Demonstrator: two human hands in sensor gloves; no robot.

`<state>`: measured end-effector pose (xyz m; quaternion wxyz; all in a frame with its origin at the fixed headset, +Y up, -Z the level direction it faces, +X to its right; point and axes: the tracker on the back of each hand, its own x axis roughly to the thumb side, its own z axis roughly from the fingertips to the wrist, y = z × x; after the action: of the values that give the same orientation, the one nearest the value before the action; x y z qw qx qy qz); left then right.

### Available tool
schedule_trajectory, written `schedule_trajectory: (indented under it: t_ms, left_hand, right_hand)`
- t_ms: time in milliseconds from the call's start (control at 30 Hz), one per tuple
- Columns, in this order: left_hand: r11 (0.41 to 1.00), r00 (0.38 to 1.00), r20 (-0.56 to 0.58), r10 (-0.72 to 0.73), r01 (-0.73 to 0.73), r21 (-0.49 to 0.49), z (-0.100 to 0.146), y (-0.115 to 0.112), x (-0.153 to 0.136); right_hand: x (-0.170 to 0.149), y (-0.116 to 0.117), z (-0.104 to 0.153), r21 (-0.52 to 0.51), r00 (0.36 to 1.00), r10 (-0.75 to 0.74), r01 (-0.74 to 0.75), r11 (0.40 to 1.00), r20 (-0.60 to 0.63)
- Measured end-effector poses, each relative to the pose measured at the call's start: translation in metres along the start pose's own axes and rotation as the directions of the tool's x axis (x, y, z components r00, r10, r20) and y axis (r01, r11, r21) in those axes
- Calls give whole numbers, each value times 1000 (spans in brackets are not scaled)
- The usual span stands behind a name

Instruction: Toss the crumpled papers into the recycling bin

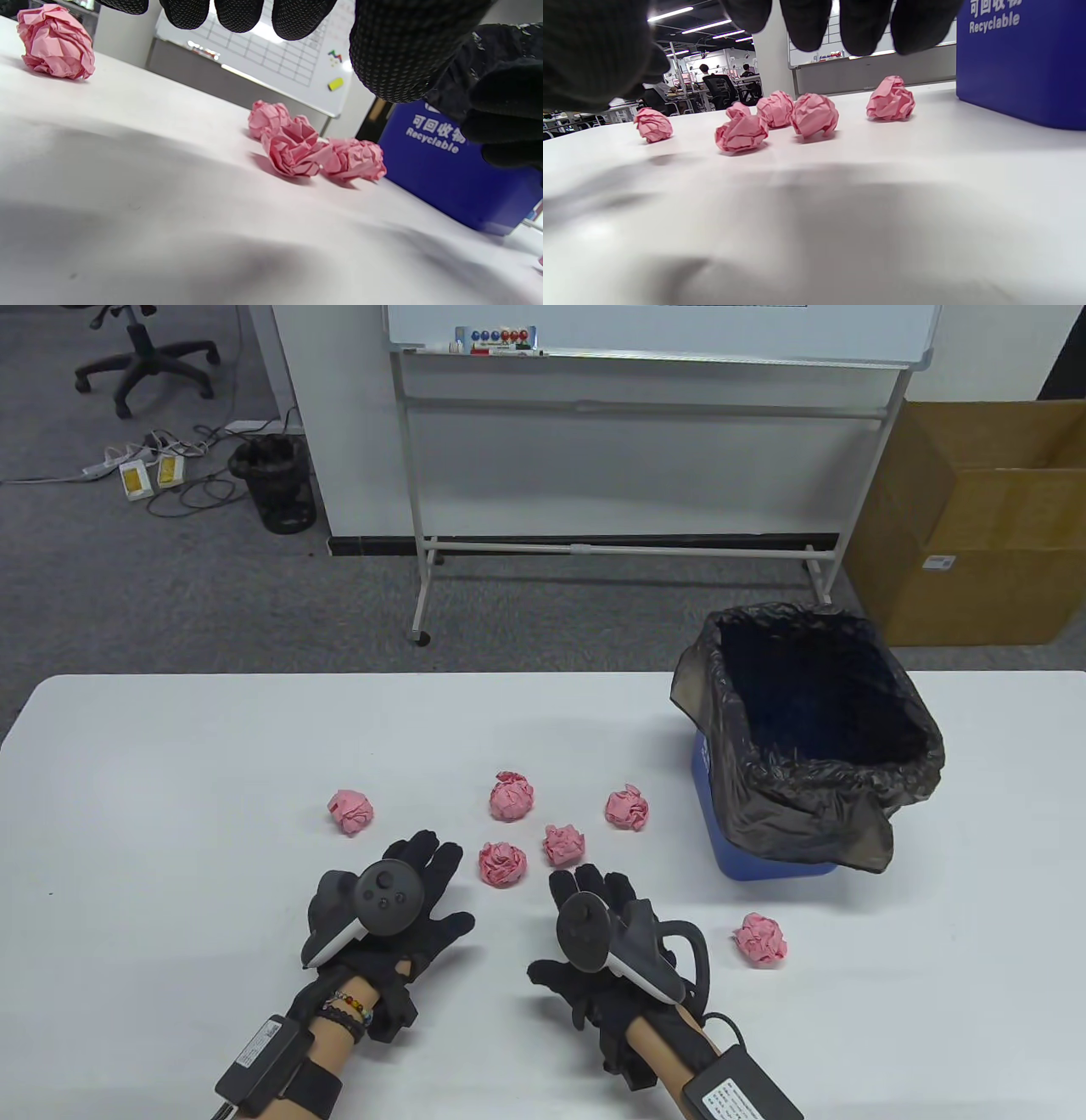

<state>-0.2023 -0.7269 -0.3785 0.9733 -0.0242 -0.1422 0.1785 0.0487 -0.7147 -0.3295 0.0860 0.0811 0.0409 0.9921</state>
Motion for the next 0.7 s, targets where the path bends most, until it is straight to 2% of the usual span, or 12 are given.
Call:
schedule_trajectory:
  t_ms: [200,500,700]
  left_hand:
    - [999,996,-71,-45,46,14,-19,8,-6]
    - [995,976,-209,-55,70,68,-65,22,-46]
    - [995,948,-312,-57,81,64,-93,30,-72]
  right_hand:
    - [-3,2,3,1,1000,10,-10,1000,4]
    - [-11,-4,6,-2,1000,-16,16,1000,-9]
    - [-13,-2,4,21,1000,-1,2,1000,-10]
